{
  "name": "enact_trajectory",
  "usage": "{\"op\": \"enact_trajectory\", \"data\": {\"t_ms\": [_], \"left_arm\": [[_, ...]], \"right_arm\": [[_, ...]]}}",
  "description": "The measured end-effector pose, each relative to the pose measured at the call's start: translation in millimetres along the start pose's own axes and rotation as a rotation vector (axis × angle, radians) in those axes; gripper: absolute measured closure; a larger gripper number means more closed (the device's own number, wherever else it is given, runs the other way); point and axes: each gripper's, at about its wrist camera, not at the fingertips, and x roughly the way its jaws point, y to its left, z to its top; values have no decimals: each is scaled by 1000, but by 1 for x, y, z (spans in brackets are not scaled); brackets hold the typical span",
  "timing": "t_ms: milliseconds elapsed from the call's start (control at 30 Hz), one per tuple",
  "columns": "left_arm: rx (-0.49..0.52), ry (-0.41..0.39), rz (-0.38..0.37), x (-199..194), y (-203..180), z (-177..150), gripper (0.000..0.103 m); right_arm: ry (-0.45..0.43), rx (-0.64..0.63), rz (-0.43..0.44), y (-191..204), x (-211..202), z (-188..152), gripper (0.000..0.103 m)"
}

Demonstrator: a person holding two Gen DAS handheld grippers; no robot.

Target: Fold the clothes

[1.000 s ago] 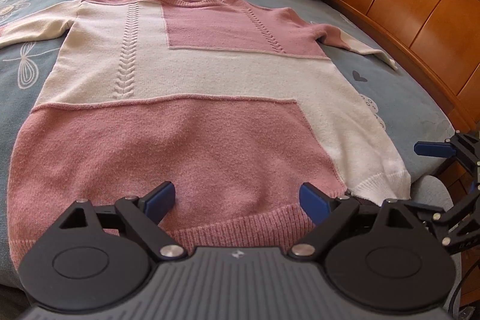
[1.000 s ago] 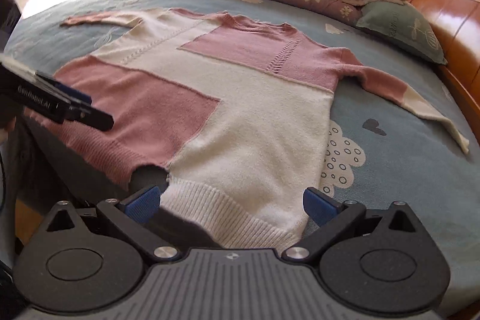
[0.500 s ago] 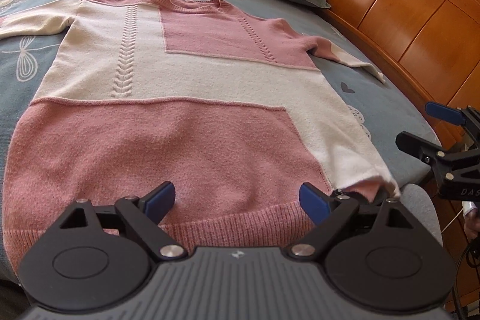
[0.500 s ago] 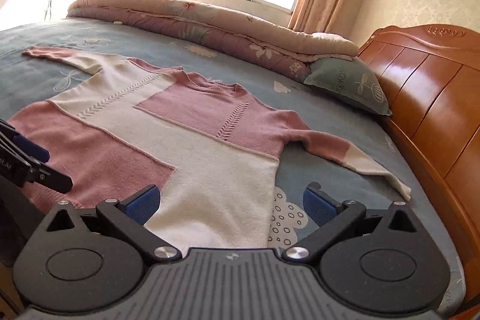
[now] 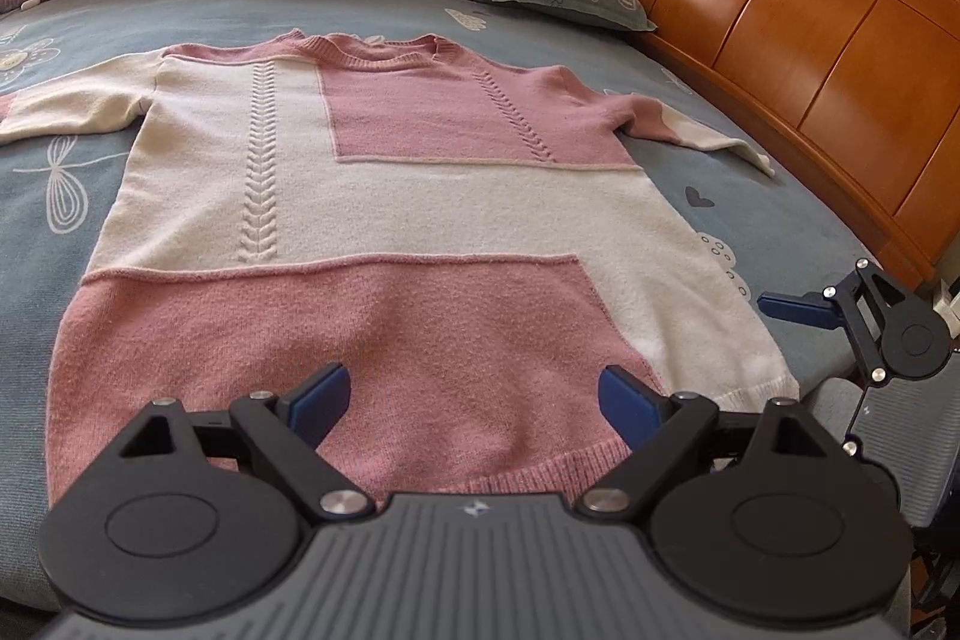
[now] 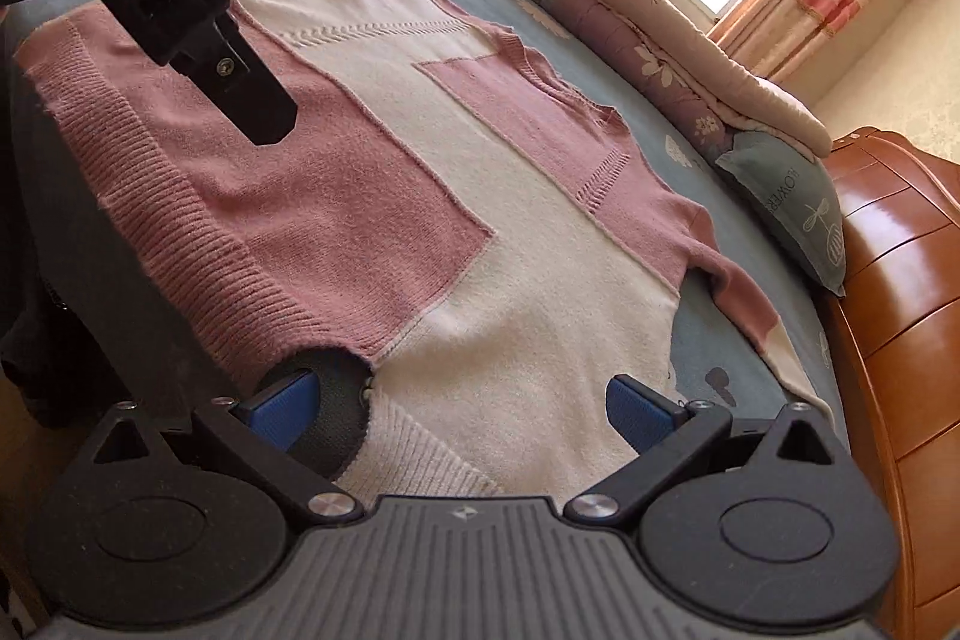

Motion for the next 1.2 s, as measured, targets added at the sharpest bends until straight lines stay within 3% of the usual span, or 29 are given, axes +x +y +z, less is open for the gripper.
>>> {"op": "enact_trajectory", "data": {"t_ms": [67,200,300,433,567,667,733,833,1000,1100,1200], "left_arm": [[-13,12,1,2,1,-2,13],[7,7,10,-2,-2,0,13],[9,15,30,1,-3,2,13],[90,43,61,9,-18,-1,13],[316,84,85,19,-51,-12,13],[565,120,79,25,-81,-30,13],[732,126,129,32,-98,-45,13],[877,111,216,39,-108,-54,12],[719,63,158,20,-96,-24,12],[661,41,216,20,-86,-8,12],[603,37,210,17,-78,2,12]], "right_arm": [[-38,56,13,-6,-1,5,0],[-99,339,106,-50,-8,8,0],[-61,462,129,-72,-3,-2,0],[-41,558,146,-83,0,-22,0],[-27,597,150,-83,2,-36,0],[-23,615,159,-84,3,-42,0],[-24,630,159,-87,3,-45,0],[-34,652,157,-91,1,-48,0],[-57,673,141,-98,-7,-55,0],[-57,701,143,-101,-6,-58,0],[-52,705,152,-100,-5,-60,0]]}}
